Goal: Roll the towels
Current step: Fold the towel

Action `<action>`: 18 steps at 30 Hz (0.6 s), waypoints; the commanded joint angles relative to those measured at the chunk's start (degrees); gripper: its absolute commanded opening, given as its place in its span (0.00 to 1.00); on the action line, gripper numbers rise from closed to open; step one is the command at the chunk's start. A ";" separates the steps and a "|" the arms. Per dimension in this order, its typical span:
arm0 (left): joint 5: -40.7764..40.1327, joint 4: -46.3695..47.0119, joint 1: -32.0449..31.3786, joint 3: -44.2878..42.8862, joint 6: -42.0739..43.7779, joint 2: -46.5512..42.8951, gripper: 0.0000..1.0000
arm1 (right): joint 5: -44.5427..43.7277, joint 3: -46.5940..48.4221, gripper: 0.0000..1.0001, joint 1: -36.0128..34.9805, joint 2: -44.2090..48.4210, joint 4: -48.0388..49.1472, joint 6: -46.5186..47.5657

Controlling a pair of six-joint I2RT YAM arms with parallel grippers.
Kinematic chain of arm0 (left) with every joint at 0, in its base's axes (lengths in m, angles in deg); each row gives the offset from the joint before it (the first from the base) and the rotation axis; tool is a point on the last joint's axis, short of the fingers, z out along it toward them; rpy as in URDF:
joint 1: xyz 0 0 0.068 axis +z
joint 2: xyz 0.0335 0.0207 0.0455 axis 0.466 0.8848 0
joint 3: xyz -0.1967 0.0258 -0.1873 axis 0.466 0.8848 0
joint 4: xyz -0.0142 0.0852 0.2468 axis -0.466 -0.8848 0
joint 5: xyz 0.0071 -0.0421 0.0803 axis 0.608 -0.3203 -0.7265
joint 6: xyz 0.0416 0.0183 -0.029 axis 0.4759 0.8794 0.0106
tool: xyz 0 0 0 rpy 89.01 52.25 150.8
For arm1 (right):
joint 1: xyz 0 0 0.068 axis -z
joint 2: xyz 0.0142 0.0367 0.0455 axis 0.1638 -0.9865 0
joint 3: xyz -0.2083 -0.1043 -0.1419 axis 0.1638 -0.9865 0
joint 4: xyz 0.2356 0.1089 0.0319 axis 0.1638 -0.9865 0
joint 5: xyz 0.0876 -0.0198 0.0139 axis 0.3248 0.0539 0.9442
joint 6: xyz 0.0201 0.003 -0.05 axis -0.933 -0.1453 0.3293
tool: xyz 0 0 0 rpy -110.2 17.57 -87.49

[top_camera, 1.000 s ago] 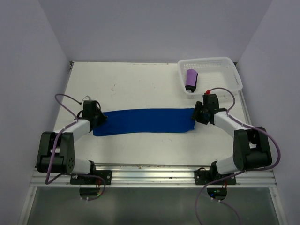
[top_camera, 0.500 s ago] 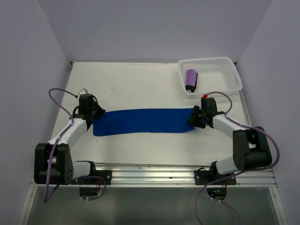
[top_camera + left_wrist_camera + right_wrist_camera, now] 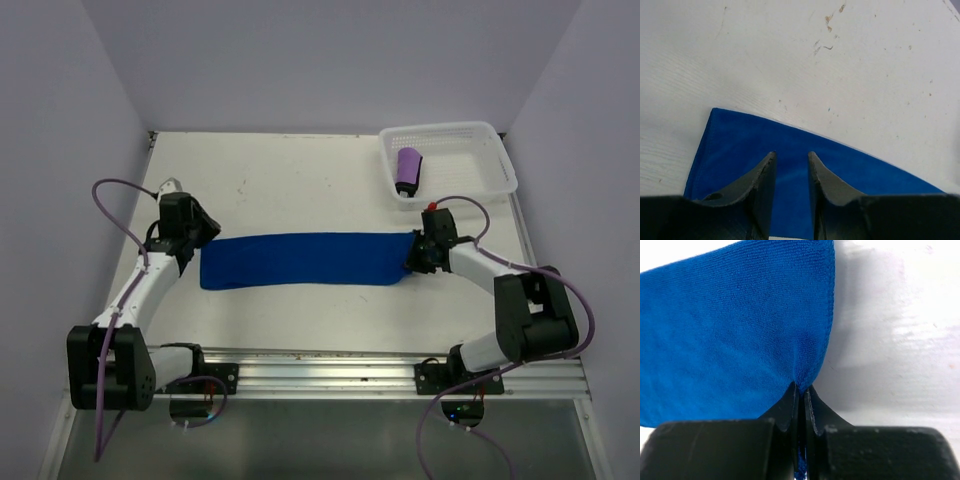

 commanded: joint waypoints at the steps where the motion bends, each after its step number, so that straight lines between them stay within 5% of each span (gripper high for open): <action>1: 0.43 -1.66 0.58 -3.75 2.72 -1.69 0.35 | -4.51 3.20 0.00 -0.10 2.98 -8.44 2.41; 12: 5.26 -2.72 0.66 -2.35 5.27 -3.89 0.40 | -19.27 12.51 0.00 6.76 14.94 -25.60 6.46; 18: 8.95 -1.67 0.58 0.90 5.10 -5.38 0.39 | -14.92 15.25 0.00 6.94 19.16 -26.41 10.23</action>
